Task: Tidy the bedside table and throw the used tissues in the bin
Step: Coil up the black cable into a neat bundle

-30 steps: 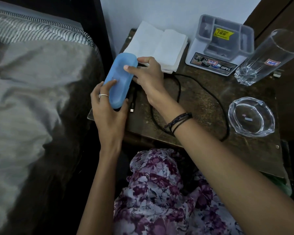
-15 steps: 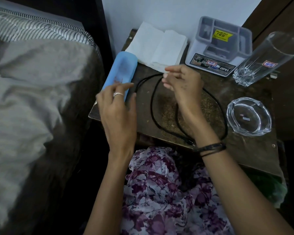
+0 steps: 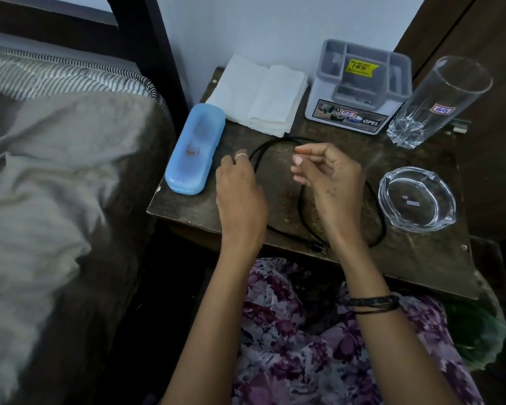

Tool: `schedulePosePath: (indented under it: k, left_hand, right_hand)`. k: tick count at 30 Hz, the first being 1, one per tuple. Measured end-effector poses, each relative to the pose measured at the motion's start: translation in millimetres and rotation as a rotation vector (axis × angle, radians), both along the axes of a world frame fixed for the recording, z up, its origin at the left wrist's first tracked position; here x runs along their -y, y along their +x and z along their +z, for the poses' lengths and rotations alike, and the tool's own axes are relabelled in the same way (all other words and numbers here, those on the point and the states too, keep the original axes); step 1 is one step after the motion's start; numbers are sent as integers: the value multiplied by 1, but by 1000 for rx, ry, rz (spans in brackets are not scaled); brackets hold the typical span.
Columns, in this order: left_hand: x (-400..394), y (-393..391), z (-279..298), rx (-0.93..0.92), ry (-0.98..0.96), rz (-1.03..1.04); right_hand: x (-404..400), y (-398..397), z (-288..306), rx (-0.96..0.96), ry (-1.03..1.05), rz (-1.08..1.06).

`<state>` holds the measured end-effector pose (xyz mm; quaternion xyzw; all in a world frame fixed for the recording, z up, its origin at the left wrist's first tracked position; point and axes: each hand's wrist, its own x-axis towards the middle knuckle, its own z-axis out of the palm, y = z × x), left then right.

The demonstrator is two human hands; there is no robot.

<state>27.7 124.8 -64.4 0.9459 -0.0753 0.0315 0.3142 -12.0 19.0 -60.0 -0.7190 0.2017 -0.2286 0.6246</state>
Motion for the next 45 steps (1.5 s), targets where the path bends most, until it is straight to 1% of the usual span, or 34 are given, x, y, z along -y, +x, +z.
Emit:
schedulePosePath:
  k: [2, 5, 7, 8, 9, 10, 12, 14, 16, 18, 20, 21, 22, 25, 27, 28, 30, 32, 33, 35, 37, 39, 41, 43, 45]
  left_hand:
    - [-1, 8, 7, -105, -169, -10]
    - [2, 18, 25, -268, -362, -128]
    - [4, 19, 43, -480, -630, -258]
    - [4, 19, 51, -578, -774, -317]
    - [4, 19, 57, -649, -897, -361]
    - [4, 19, 62, -686, -977, -390]
    - [3, 17, 65, -710, -1075, -438]
    - [2, 14, 62, -739, -1165, -441]
    - [2, 13, 56, -742, -1195, -419]
    - [4, 13, 50, -726, -1230, -405]
    - [9, 14, 48, -707, -1333, -388]
    - [13, 14, 47, -680, -1375, -368]
    - [16, 15, 47, -644, -1407, -343]
    - [26, 21, 46, -543, -1504, -279]
    - [28, 25, 43, -439, -1473, -228]
    - [29, 26, 41, -381, -1411, -210]
    - [29, 28, 36, -248, -1219, -200]
    - [29, 28, 33, -105, -974, -229]
    - [30, 27, 32, -49, -852, -253]
    - [33, 27, 32, 30, -629, -287]
    - [33, 27, 31, 73, -494, -293]
    - [31, 30, 31, 88, -447, -288]
    - [27, 31, 31, 45, -473, -321]
    - [22, 32, 30, -47, -543, -367]
    - [17, 34, 31, -182, -633, -407]
  right_hand:
    - [2, 0, -2, 19, -101, 28]
    - [6, 4, 2, 90, -404, 84]
    - [11, 10, 8, 131, -549, 122]
    - [14, 13, 11, 149, -556, 142]
    - [17, 15, 14, 165, -520, 166]
    - [19, 16, 16, 174, -459, 193]
    - [21, 18, 17, 175, -371, 247]
    - [22, 18, 13, 181, -366, 276]
    - [22, 19, 7, 187, -365, 293]
    - [20, 21, 3, 169, -254, 345]
    - [17, 20, 3, 141, -131, 381]
    - [15, 20, 2, 130, -126, 376]
    - [14, 19, 0, 119, -167, 362]
    - [10, 14, -1, 91, -345, 363]
    - [11, 12, 3, 61, -398, 377]
    - [13, 10, 5, 52, -422, 375]
    - [18, 7, 9, 21, -461, 364]
    - [21, 4, 11, -13, -474, 361]
    - [22, 3, 12, -23, -458, 375]
    - [24, -1, 16, -36, -359, 423]
    - [29, -4, 21, -39, -196, 466]
    - [35, -8, 25, -13, -33, 508]
    - [39, -10, 30, 31, 102, 513]
    - [42, -10, 32, 76, 207, 475]
    - [42, -9, 32, 112, 261, 418]
